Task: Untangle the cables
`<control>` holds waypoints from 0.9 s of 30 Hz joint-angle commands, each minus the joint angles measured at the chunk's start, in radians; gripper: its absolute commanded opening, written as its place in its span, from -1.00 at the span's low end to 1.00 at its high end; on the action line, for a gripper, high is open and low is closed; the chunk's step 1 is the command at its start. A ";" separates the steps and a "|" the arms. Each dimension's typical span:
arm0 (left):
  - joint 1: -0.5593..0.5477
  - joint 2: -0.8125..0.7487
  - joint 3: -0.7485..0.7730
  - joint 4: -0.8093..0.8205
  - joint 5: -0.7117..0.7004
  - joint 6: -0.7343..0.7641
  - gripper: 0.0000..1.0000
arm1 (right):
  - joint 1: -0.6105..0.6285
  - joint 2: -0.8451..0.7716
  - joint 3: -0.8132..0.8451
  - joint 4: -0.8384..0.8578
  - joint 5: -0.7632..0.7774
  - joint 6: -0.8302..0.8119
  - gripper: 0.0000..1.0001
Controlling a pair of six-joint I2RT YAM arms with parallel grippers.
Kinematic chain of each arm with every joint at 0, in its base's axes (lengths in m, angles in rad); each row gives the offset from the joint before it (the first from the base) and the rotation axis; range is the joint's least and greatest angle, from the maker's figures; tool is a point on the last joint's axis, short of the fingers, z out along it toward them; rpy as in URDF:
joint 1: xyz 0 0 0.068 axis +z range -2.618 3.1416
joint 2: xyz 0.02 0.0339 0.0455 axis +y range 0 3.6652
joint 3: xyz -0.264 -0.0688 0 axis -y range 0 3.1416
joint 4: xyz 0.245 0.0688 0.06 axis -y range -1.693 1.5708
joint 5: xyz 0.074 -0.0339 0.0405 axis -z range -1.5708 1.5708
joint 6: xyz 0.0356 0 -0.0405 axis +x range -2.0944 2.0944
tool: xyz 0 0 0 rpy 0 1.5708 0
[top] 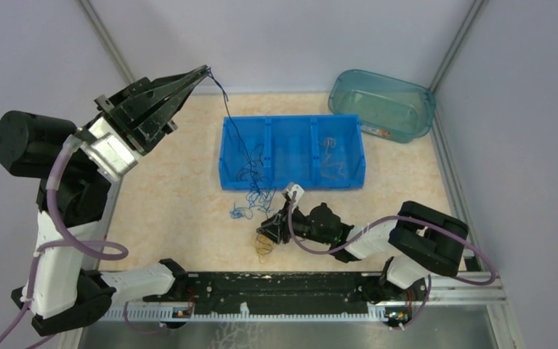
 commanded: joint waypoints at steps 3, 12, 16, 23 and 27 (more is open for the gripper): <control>-0.004 0.009 0.065 0.076 -0.022 0.070 -1.00 | 0.008 0.011 -0.092 0.172 0.089 0.053 -0.65; -0.004 0.000 0.067 0.120 -0.044 0.227 -1.00 | 0.008 -0.061 -0.236 0.113 0.282 0.110 -1.00; -0.004 0.002 0.067 0.195 -0.081 0.331 -1.00 | 0.008 -0.114 -0.252 -0.014 0.387 0.132 -1.00; -0.005 0.043 0.099 0.414 -0.203 0.431 -1.00 | 0.008 -0.206 -0.246 -0.190 0.515 0.144 -1.00; -0.004 0.033 0.124 0.246 -0.158 0.356 -1.00 | 0.008 -0.285 -0.191 -0.264 0.480 0.065 -0.40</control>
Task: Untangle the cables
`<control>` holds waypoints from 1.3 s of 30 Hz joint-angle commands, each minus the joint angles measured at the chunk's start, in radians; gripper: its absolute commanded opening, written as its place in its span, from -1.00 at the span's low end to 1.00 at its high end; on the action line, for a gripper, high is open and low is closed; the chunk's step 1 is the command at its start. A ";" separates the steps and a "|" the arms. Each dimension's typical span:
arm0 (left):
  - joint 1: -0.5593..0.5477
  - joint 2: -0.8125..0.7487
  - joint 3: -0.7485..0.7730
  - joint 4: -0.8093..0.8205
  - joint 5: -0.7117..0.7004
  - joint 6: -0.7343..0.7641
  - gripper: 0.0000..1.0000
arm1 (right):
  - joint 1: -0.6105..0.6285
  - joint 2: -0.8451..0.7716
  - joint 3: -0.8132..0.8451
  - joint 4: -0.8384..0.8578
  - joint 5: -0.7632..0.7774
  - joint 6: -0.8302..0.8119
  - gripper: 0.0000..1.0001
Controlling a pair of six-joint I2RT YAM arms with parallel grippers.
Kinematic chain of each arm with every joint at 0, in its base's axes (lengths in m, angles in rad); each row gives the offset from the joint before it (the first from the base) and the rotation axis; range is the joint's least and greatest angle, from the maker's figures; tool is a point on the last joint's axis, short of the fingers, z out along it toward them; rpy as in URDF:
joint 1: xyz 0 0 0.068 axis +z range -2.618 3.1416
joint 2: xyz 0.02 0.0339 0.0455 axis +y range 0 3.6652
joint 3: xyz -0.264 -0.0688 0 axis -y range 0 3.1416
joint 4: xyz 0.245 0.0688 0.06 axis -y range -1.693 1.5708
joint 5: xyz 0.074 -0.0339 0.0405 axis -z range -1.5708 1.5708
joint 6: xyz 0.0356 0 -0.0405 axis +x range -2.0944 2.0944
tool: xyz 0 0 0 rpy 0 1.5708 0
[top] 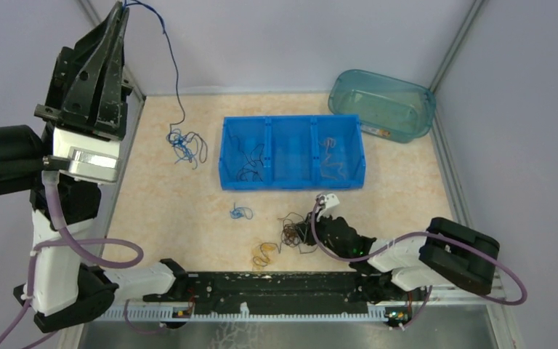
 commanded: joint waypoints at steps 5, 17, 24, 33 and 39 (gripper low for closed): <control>-0.004 -0.072 -0.052 -0.249 0.117 -0.129 -1.00 | 0.006 -0.298 0.174 -0.241 -0.102 -0.250 0.31; -0.004 -0.175 -0.301 -0.310 0.167 -0.348 -1.00 | 0.007 -0.448 0.552 -0.466 -0.384 -0.439 0.64; -0.004 -0.177 -0.309 -0.309 0.170 -0.403 -1.00 | 0.006 -0.418 0.534 -0.406 -0.391 -0.403 0.02; -0.004 -0.179 -0.298 -0.310 0.168 -0.404 -1.00 | 0.006 -0.346 0.543 -0.361 -0.427 -0.363 0.32; -0.003 -0.183 -0.294 -0.309 0.163 -0.393 -1.00 | 0.006 -0.295 0.566 -0.343 -0.495 -0.352 0.38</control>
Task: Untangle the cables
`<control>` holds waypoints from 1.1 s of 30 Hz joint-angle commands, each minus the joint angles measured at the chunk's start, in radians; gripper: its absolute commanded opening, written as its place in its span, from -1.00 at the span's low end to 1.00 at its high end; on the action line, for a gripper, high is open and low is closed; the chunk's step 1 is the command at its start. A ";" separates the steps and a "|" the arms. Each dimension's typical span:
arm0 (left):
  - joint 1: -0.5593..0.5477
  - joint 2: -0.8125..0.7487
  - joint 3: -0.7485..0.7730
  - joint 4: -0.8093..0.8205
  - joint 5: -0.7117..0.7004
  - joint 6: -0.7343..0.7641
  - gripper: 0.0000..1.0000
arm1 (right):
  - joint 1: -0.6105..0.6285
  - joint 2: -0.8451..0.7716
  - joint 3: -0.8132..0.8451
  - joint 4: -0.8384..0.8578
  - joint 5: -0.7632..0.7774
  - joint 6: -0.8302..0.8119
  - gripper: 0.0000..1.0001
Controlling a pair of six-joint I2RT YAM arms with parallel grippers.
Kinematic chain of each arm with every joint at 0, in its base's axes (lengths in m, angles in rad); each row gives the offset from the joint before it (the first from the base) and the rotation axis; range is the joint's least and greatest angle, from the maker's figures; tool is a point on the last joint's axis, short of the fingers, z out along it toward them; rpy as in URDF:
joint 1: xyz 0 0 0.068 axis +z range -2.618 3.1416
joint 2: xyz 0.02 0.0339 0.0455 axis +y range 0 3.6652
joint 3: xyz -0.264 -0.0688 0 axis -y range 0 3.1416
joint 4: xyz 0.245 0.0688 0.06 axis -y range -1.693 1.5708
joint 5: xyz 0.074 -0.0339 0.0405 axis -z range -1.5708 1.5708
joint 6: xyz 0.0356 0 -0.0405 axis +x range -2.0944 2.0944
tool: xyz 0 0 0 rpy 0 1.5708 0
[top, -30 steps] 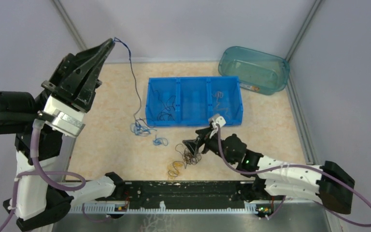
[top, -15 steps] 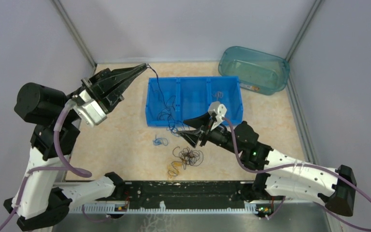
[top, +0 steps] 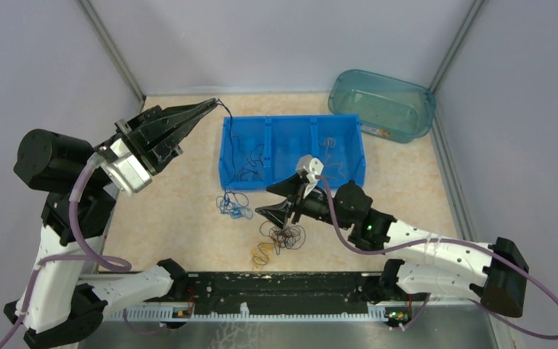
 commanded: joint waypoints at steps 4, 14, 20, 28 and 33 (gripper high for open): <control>-0.004 -0.007 0.025 0.012 0.004 0.000 -1.00 | 0.010 0.058 0.045 0.107 -0.157 0.035 0.38; -0.004 0.002 0.042 0.012 0.009 -0.009 -1.00 | 0.021 0.081 0.055 0.107 -0.185 0.023 -0.18; -0.004 0.010 0.056 0.012 0.011 -0.013 -1.00 | 0.021 0.081 0.064 0.110 -0.191 0.036 -0.65; -0.004 0.014 0.070 0.011 0.014 -0.016 -1.00 | 0.021 0.033 0.047 0.065 -0.071 0.023 0.24; -0.004 0.014 0.073 0.012 0.021 -0.026 -1.00 | 0.021 -0.036 0.026 0.064 -0.009 -0.011 0.34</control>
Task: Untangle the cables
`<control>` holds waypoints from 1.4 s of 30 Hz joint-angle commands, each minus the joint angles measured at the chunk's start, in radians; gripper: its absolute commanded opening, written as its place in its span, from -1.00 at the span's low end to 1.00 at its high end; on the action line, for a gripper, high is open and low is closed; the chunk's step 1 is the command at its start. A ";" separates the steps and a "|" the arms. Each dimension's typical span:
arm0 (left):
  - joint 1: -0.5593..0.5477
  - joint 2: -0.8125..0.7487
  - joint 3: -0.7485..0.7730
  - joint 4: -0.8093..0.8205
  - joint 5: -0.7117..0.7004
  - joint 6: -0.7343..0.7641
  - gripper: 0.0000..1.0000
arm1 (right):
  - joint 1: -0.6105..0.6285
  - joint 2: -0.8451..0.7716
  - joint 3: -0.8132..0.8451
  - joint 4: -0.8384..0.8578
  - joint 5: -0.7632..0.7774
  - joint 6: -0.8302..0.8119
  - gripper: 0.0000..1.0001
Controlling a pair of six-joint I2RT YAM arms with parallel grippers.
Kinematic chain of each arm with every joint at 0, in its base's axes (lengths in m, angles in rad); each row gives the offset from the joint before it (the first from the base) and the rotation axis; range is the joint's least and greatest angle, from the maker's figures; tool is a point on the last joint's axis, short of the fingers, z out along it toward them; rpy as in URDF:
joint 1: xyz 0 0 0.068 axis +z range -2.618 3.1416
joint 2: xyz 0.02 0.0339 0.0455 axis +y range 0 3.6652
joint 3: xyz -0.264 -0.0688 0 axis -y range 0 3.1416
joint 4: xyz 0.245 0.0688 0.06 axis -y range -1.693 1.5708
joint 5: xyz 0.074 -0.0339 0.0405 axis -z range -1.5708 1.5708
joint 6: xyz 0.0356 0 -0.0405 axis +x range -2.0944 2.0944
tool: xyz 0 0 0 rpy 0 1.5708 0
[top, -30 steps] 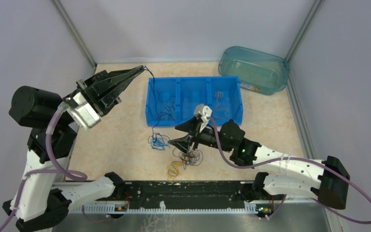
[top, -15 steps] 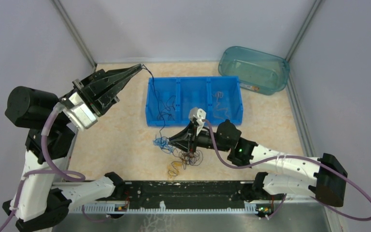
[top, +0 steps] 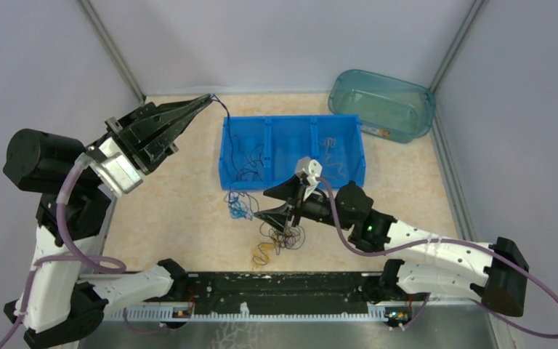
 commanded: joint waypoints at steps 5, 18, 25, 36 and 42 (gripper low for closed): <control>-0.004 0.006 0.034 0.012 0.022 -0.027 -1.00 | 0.008 -0.085 0.029 0.023 0.067 -0.055 0.37; -0.004 0.011 0.037 0.014 0.022 -0.022 -1.00 | 0.008 -0.044 0.084 -0.006 0.025 -0.093 0.29; -0.004 0.014 0.039 0.017 0.023 -0.027 -1.00 | 0.008 -0.054 0.074 -0.001 -0.029 -0.085 -0.45; -0.004 0.010 0.044 0.022 0.017 -0.023 -1.00 | 0.008 -0.057 0.071 -0.023 -0.009 -0.070 -0.21; -0.004 0.009 0.042 0.022 0.016 -0.022 -1.00 | 0.008 -0.048 0.079 -0.006 -0.049 -0.080 0.20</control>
